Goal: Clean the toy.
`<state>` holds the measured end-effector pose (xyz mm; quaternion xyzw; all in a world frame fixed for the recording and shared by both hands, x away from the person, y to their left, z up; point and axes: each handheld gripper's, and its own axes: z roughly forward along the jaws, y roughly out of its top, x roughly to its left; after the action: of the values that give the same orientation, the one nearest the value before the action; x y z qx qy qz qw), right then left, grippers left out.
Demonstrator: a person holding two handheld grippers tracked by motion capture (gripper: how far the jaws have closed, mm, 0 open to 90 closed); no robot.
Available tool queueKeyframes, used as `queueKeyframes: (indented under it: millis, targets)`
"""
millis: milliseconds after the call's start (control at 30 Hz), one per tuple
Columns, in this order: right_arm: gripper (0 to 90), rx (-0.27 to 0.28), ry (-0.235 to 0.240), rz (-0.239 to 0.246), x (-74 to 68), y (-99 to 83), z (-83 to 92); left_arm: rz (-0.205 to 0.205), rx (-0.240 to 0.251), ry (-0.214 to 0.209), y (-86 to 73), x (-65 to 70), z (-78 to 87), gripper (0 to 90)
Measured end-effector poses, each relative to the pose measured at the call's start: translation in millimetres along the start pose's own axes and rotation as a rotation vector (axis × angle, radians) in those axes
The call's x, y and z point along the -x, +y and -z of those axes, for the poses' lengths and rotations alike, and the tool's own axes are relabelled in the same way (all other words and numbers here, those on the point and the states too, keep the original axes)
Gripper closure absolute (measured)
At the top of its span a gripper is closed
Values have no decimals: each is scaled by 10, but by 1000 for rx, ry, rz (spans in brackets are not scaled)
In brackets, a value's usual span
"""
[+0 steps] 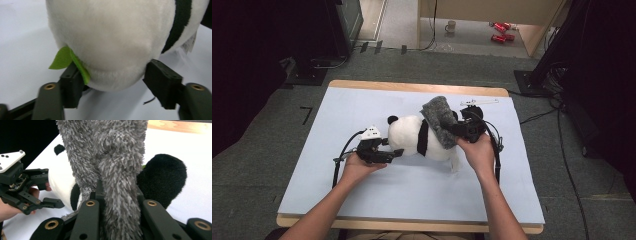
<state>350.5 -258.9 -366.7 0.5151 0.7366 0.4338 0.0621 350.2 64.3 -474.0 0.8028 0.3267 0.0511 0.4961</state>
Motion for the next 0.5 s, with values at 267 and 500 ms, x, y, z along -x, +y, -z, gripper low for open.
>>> queueKeyframes:
  millis: [267, 500]
  targets:
    - [775, 31, -5, -2, -56, 38, 62, 52, 4, 15, 43, 33, 17, 605]
    - [775, 37, 66, 57, -445, 93, 50, 56, -12, 29, 98, 173, 37, 635]
